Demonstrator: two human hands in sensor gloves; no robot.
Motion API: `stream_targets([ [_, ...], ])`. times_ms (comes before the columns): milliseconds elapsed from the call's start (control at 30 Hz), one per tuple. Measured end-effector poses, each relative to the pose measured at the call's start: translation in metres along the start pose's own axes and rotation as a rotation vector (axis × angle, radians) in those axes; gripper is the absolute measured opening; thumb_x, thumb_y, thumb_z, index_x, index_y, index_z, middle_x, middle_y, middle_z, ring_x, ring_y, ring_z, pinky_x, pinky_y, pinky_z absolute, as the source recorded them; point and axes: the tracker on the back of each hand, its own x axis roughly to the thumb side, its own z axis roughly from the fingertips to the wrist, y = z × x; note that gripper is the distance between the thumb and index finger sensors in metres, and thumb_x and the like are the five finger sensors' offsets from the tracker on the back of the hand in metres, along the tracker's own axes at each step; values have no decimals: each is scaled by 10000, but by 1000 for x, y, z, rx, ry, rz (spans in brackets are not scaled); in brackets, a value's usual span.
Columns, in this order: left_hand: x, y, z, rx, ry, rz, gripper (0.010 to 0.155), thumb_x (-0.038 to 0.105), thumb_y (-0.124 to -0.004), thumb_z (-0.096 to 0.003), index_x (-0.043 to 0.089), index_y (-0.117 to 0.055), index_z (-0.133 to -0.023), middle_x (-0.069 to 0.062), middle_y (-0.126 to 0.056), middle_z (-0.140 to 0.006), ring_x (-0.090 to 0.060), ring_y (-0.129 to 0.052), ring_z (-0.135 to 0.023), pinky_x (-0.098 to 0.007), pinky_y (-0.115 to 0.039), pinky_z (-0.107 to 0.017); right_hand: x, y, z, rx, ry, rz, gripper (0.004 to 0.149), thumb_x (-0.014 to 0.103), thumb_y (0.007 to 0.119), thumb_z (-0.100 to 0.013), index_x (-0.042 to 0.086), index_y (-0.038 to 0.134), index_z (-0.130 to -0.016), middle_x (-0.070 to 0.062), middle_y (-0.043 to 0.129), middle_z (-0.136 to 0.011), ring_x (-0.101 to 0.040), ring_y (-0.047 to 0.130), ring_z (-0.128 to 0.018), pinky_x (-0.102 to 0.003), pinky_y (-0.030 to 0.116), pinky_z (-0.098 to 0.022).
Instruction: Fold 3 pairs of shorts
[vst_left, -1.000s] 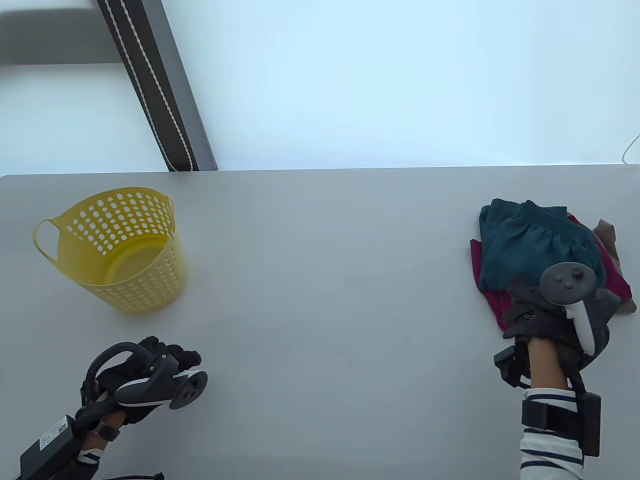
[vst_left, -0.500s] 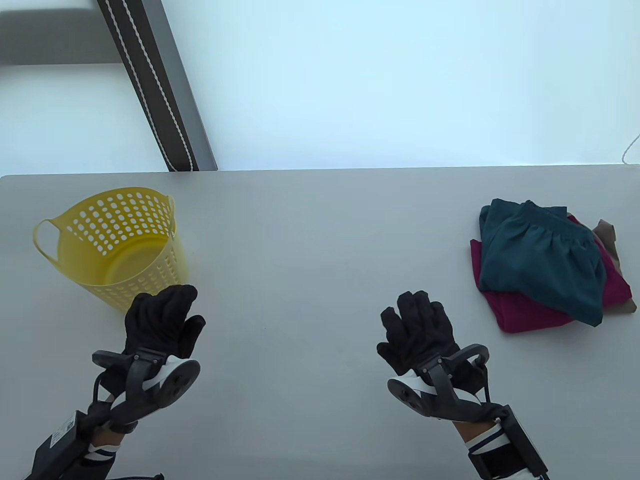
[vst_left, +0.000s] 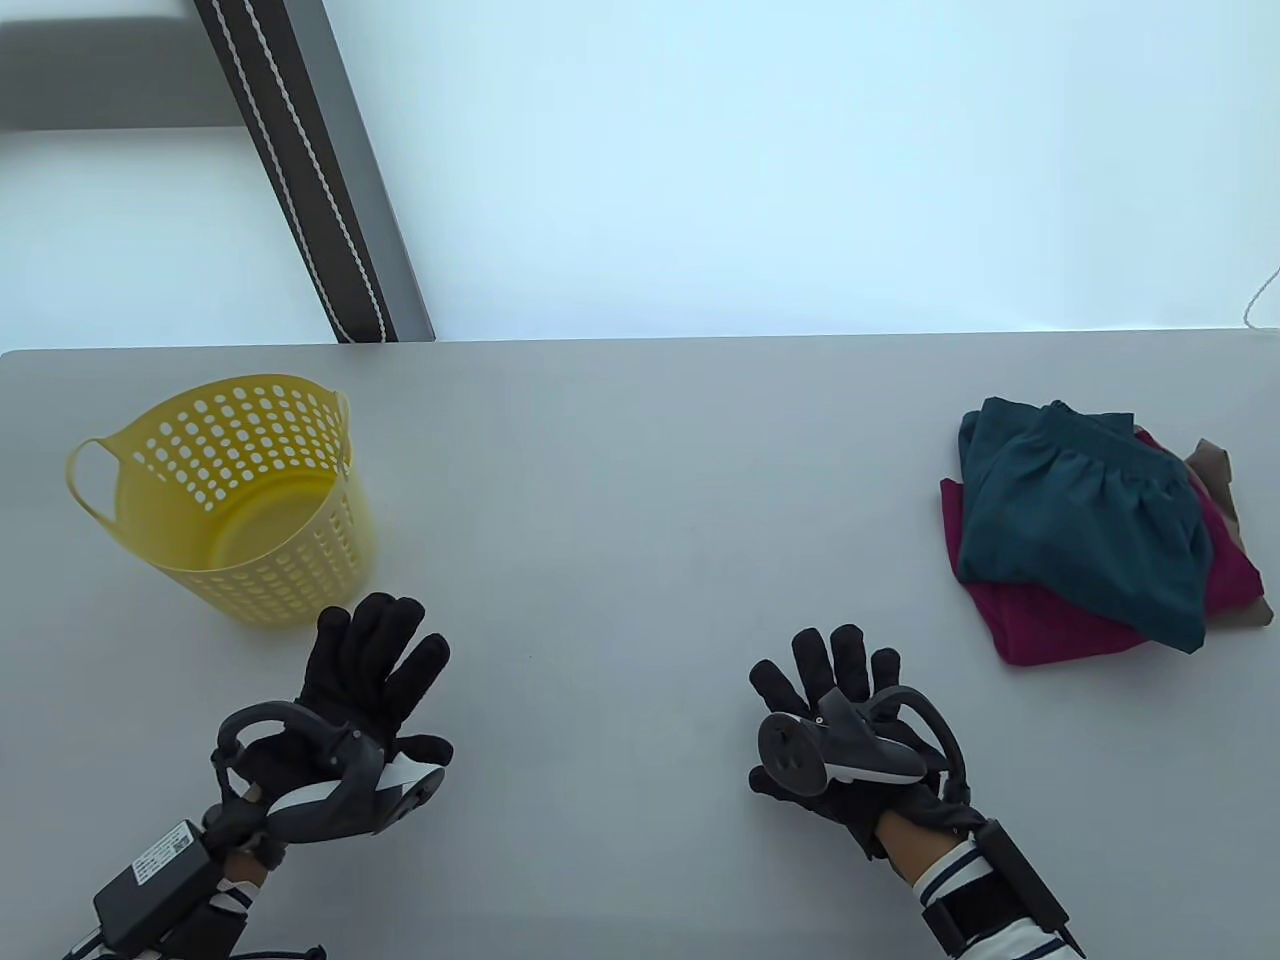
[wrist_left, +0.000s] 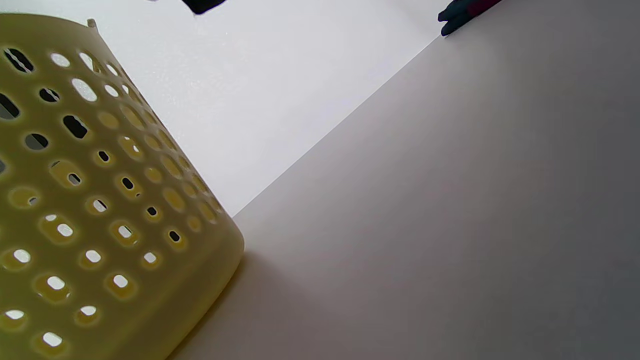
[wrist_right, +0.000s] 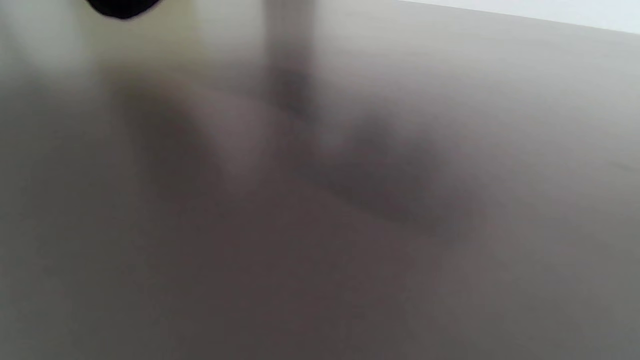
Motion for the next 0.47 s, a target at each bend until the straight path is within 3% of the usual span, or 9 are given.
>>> stream_targets([
  [133, 2, -9, -3, -116, -45, 73, 1158, 759, -247, -330, -102, 277, -902, -501, 25, -1100, -702, -301, -1087, -809, -397, -734, -6, 3, -1, 40, 33, -25, 932, 665, 434, -473, 97, -105, -978, -424, -80, -938, -755, 48, -794, -822, 198, -430],
  [467, 2, -11, -4, -158, -40, 99, 1264, 798, -327, -292, -154, 262, -880, -563, 26, -1044, -752, -291, -1055, -845, -411, -699, -12, 2, -1, 91, 94, -57, 941, 679, 411, -479, 84, -141, -953, -447, -93, -908, -794, 79, -757, -842, 261, -386],
])
